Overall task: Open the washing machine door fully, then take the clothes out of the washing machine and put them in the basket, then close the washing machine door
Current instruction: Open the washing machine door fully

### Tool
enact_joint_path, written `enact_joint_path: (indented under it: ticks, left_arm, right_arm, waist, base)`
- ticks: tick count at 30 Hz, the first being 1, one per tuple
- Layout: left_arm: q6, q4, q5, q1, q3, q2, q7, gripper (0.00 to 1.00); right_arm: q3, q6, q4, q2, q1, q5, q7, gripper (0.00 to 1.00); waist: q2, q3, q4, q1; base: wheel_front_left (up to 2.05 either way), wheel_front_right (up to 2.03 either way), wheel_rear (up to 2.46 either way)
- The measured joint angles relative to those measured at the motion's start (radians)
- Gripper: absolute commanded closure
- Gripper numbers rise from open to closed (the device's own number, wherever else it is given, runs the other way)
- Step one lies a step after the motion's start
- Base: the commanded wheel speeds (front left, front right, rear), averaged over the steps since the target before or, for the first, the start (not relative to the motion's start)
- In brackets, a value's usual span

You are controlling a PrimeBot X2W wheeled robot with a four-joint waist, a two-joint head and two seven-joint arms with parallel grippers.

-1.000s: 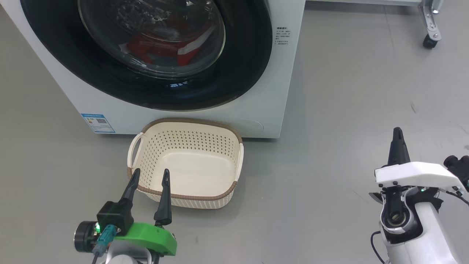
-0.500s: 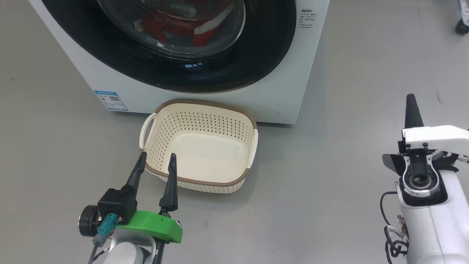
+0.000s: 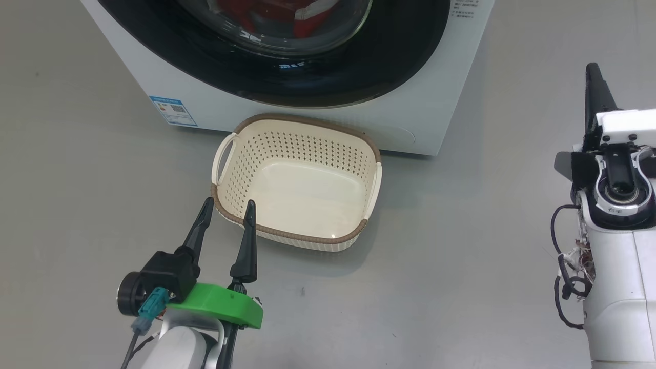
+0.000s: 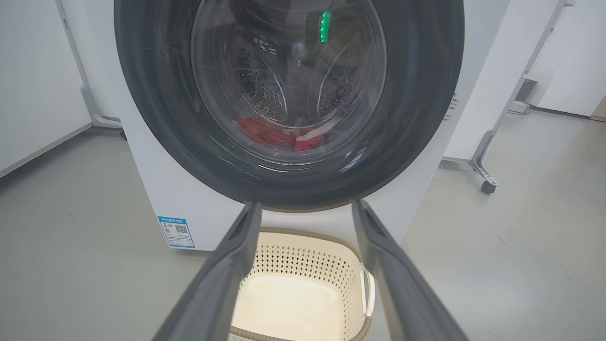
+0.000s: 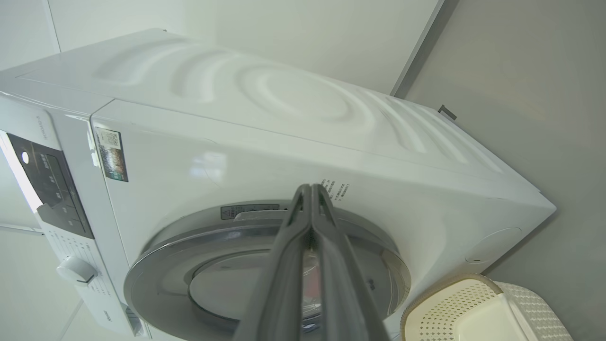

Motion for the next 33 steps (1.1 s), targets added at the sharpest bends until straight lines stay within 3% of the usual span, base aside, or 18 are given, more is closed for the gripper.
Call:
enact_joint_path:
  ticks: [17, 33]
  left_arm:
    - [0.001, -0.019, -0.045, -0.052, -0.049, -0.002, 0.0, 0.0]
    - [0.007, -0.023, -0.086, -0.081, -0.081, -0.006, 0.0, 0.0]
  right_arm:
    - [-0.014, -0.017, 0.08, -0.077, -0.222, 0.032, 0.098, 1.0]
    - [0.007, -0.018, 0.177, -0.098, -0.364, 0.066, 0.184, 1.0]
  waist:
    - [0.0, 0.1, 0.073, 0.0]
    - [0.0, 0.175, 0.153, 0.0]
  base:
    - [0.0, 0.0, 0.0]
    - [0.0, 0.0, 0.0]
